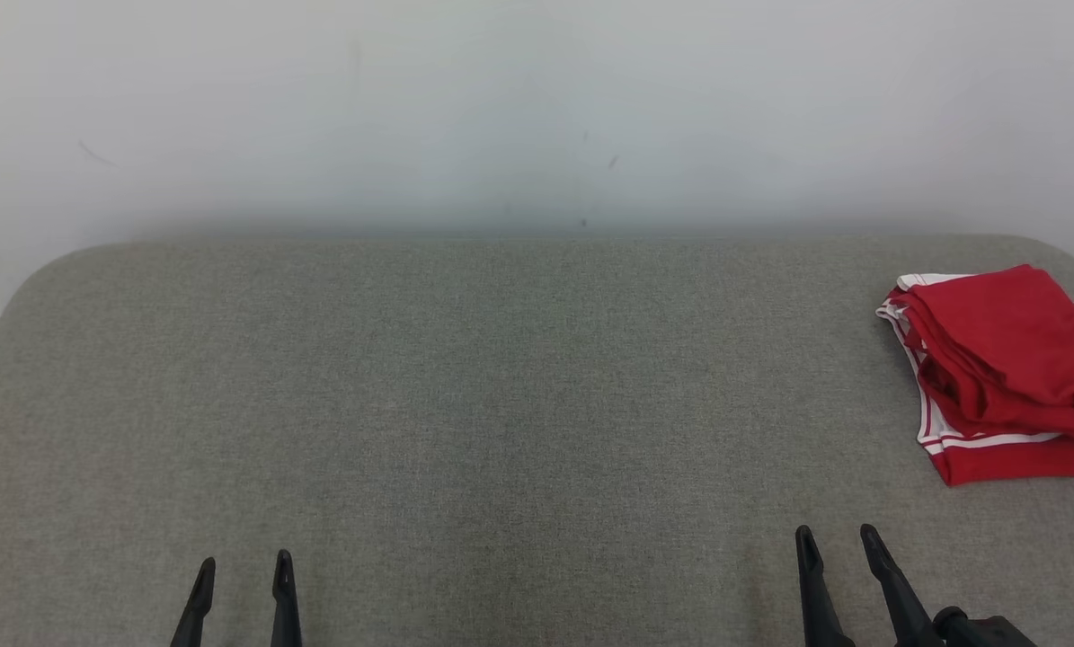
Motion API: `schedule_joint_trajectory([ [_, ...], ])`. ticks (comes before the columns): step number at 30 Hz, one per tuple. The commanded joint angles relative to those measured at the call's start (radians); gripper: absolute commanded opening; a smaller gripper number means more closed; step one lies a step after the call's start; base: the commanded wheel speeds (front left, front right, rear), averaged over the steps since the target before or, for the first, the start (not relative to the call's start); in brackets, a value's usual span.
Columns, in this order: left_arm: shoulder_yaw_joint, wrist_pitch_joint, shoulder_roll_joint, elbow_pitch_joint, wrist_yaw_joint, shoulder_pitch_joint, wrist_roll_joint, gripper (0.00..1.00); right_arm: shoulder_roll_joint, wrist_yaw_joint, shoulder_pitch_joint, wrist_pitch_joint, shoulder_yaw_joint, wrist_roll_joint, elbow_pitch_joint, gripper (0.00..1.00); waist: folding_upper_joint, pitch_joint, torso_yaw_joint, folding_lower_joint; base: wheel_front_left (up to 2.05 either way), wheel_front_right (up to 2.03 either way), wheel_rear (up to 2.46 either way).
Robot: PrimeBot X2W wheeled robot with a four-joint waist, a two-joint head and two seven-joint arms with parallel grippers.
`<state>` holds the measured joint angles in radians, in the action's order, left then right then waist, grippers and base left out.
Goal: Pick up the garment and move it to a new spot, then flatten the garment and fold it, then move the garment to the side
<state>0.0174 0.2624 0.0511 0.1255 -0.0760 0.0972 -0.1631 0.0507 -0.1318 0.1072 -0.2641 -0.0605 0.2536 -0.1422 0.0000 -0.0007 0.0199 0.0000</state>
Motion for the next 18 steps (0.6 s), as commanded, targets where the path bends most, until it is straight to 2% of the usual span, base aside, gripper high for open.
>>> schedule_joint_trajectory([
  [1, 0.003, 0.001, -0.001, 0.002, 0.002, 0.000, -0.004, 1.00, 0.000, 0.002, 0.009, -0.001, 0.002, 0.004, 0.000, 1.00, 0.0000, 0.000, -0.001, 0.0000, 0.00, 0.00, 0.00],
  [13, 0.005, 0.001, -0.001, -0.002, 0.001, 0.001, -0.005, 1.00, -0.001, 0.002, 0.007, -0.001, 0.003, 0.003, 0.000, 1.00, 0.0000, 0.000, 0.002, 0.0000, 0.00, 0.00, 0.00],
  [15, 0.008, 0.001, -0.001, -0.009, 0.013, 0.005, 0.005, 1.00, -0.001, 0.002, 0.007, -0.001, 0.003, 0.003, 0.000, 1.00, 0.0000, 0.000, 0.001, 0.0000, 0.00, 0.00, 0.00],
  [16, 0.005, 0.000, 0.000, -0.005, 0.015, 0.001, 0.003, 0.00, 0.000, 0.000, 0.000, 0.000, 0.003, 0.000, -0.003, 0.00, 0.0000, 0.000, 0.001, 0.0000, 0.00, 0.00, 0.00],
  [18, 0.004, -0.001, -0.001, 0.012, 0.014, 0.005, 0.002, 0.00, 0.000, 0.000, 0.001, 0.001, 0.003, 0.000, -0.019, 0.00, 0.0000, 0.000, 0.001, 0.0000, 0.00, 0.00, 0.00],
])
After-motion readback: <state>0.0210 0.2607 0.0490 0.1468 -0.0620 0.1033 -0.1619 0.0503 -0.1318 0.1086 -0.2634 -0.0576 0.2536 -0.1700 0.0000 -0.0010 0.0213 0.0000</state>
